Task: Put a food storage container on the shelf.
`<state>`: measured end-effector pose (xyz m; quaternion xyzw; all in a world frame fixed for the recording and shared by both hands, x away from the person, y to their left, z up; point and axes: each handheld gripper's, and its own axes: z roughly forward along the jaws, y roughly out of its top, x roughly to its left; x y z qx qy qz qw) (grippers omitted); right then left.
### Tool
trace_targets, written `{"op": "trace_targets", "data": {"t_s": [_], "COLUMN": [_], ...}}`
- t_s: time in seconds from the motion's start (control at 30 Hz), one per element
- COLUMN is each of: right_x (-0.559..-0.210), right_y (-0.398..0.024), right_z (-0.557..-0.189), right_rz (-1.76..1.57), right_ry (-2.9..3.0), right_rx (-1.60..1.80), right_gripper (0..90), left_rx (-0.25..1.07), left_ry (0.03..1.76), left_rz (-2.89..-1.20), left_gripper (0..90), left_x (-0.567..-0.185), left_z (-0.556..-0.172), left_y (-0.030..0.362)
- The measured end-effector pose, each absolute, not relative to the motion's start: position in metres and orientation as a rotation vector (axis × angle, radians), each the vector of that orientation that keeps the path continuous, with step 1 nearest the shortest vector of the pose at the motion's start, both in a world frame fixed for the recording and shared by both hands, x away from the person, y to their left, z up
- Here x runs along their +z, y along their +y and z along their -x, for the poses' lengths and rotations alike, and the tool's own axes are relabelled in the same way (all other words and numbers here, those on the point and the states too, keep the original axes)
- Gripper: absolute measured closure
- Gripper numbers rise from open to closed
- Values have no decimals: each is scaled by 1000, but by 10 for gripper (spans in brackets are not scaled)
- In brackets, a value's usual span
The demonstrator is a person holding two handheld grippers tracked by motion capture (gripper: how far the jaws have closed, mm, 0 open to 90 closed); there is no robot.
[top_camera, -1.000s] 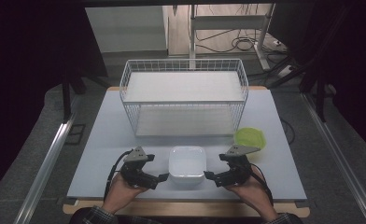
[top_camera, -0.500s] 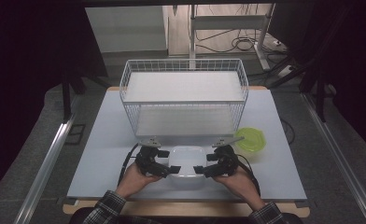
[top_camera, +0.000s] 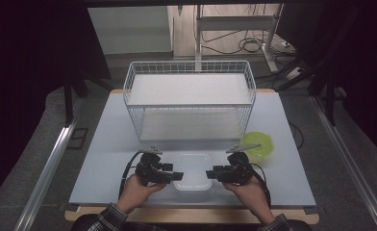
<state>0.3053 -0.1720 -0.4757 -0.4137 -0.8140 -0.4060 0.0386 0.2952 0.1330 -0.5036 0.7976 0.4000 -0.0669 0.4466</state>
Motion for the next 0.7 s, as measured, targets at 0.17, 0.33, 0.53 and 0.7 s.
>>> {"op": "trace_targets", "data": {"t_s": [0.17,0.33,0.53,0.7], "right_x": [-477,-479,-482,-482], "right_y": [-176,-181,-186,-188], "right_z": [-298,-297,-298,-298], "right_rz": [1320,1365,1404,1423], "right_ry": [-2448,-2359,-2259,-2228], "right_rx": [-1256,-1277,-1319,-1346], "right_gripper": [662,693,751,790], "left_rx": [-74,-87,-90,-66], "left_ry": [1003,1042,1075,1090], "left_rz": [-1989,-1927,-1882,-1850], "left_gripper": [472,614,678,715], "left_x": [-496,-497,-496,-496], "left_z": [-282,-278,-277,-275], "left_y": [130,136,138,138]}}
